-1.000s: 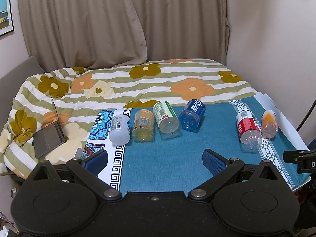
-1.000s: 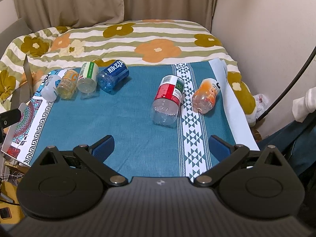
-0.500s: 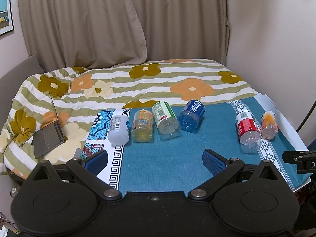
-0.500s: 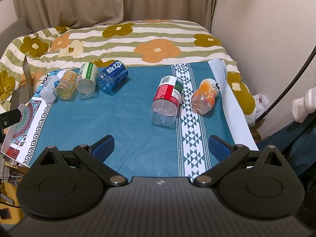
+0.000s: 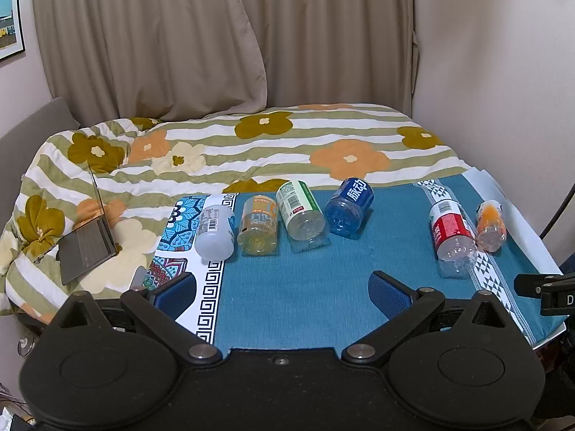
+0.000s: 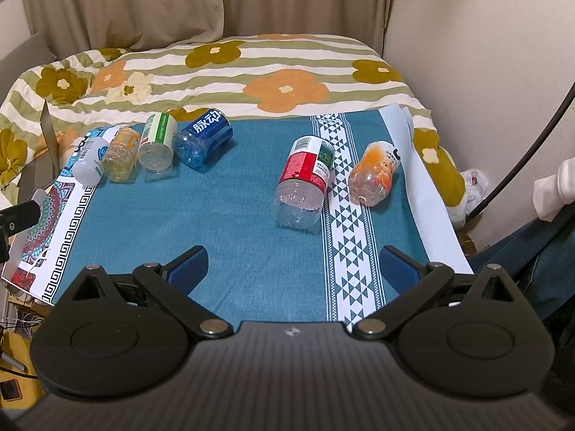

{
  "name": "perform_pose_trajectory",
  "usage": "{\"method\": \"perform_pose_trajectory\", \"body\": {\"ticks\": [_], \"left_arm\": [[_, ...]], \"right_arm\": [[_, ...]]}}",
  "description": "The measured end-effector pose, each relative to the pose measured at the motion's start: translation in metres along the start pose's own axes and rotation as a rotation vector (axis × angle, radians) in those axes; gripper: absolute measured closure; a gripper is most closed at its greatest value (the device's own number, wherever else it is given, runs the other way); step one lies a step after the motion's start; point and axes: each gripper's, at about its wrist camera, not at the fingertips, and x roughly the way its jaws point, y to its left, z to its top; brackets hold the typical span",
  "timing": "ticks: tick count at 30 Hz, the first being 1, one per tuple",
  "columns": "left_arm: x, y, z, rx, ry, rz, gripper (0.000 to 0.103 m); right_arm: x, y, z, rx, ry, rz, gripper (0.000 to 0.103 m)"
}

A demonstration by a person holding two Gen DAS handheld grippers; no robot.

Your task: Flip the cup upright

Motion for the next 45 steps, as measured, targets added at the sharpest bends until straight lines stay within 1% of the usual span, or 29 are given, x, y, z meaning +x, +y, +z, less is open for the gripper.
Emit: {"method": "perform_pose_trajectory", "body": {"ticks": [17,23,28,32,34,40,42,45], "left_arm": [[0.001,-0.001,0.001,0.003,0.006,0.000,0.000],[0.007,-0.012,0.013,0.003,0.011,-0.016,0.000],[0.014,-0.027,0.029,0.009,-0.019,0.020,0.000],[0.027,-0.040,0.045,0.034,-0.011,0.022,0.000],[0.034,-0.045,0.054,0.050,-0.005,0.007,0.000],[0.064,-0.055,0.081,0.163,0.034,-0.030,0.000],[0.081,-0.056,0.091,0.187,0.053,-0.058,0.000],[0.113,-0.060,0.107,0.232,0.104,-0.112,0.000]], "right_arm": [[-0.001,0.000,0.001,0.003,0.005,0.006,0.000],[0.001,-0.008,0.011,0.002,0.014,0.047,0.000],[0.011,-0.028,0.022,-0.060,0.026,0.056,0.000],[0.022,-0.042,0.029,-0.140,0.021,0.026,0.000],[0.028,-0.050,0.033,-0.148,0.028,0.039,0.000],[0.050,-0.065,0.048,-0.127,0.082,0.067,0.000],[0.056,-0.067,0.051,-0.103,0.087,0.073,0.000],[0.065,-0.069,0.057,-0.050,0.103,0.058,0.000]]}}
